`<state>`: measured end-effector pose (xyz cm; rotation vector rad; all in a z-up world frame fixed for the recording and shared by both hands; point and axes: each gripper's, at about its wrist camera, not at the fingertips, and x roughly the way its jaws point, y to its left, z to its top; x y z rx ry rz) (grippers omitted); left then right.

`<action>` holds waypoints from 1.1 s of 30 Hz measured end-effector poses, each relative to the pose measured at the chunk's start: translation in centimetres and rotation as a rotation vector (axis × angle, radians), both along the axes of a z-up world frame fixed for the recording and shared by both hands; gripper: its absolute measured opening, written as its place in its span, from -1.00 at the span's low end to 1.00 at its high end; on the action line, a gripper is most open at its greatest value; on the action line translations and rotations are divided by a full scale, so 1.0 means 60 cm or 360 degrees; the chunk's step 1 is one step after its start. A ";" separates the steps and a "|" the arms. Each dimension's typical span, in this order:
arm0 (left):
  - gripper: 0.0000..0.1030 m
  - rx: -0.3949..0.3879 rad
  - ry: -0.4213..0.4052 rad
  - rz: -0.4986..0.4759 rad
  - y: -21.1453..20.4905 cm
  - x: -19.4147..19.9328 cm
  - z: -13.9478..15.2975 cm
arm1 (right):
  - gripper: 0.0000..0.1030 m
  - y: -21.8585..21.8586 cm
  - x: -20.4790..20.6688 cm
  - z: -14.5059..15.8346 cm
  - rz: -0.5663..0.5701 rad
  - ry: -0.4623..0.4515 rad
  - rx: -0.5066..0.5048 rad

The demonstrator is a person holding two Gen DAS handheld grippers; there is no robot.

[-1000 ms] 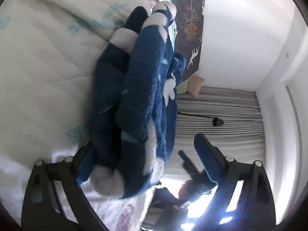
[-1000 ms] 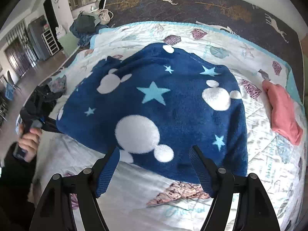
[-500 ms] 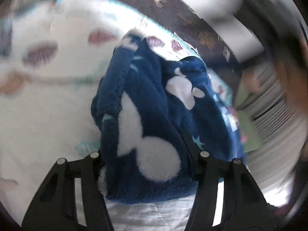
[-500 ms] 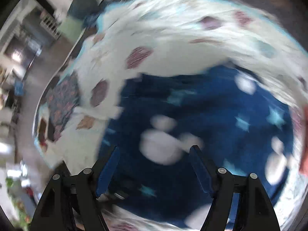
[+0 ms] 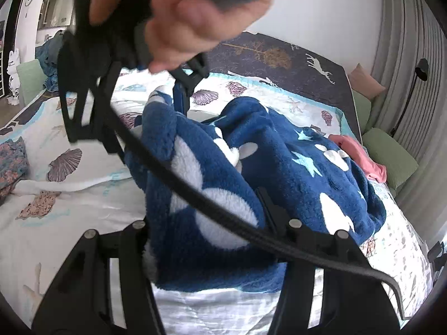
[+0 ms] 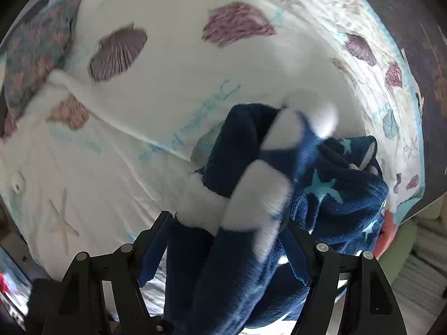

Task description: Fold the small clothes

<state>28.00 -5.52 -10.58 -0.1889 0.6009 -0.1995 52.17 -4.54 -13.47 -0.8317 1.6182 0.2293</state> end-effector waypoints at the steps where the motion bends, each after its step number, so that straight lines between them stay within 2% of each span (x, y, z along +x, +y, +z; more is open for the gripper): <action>1: 0.10 0.0008 -0.0010 -0.0005 -0.002 -0.002 0.000 | 0.52 0.002 -0.002 -0.012 0.0011 0.0007 -0.0061; 4: 0.10 0.0027 -0.0020 -0.0007 -0.013 0.003 0.003 | 0.44 0.009 -0.013 -0.030 0.0084 -0.0007 -0.0180; 6: 0.09 -0.0007 0.0002 -0.0018 -0.007 0.005 0.005 | -0.03 0.018 -0.029 -0.028 0.0220 -0.0026 -0.0198; 9: 0.07 -0.0025 -0.0007 -0.0035 -0.004 0.001 0.014 | -0.26 0.007 -0.034 0.002 0.0226 -0.0062 -0.0109; 15: 0.03 0.0000 -0.0075 -0.0104 -0.037 -0.013 0.059 | -0.32 -0.039 -0.035 0.082 0.0163 -0.0081 0.0021; 22: 0.00 -0.0060 -0.0127 -0.0189 -0.088 -0.021 0.122 | -0.34 -0.142 -0.027 0.182 0.0041 -0.0188 0.0147; 33: 0.00 -0.0048 -0.0213 -0.0289 -0.218 -0.036 0.166 | -0.35 -0.314 -0.033 0.263 -0.0146 -0.0264 0.0417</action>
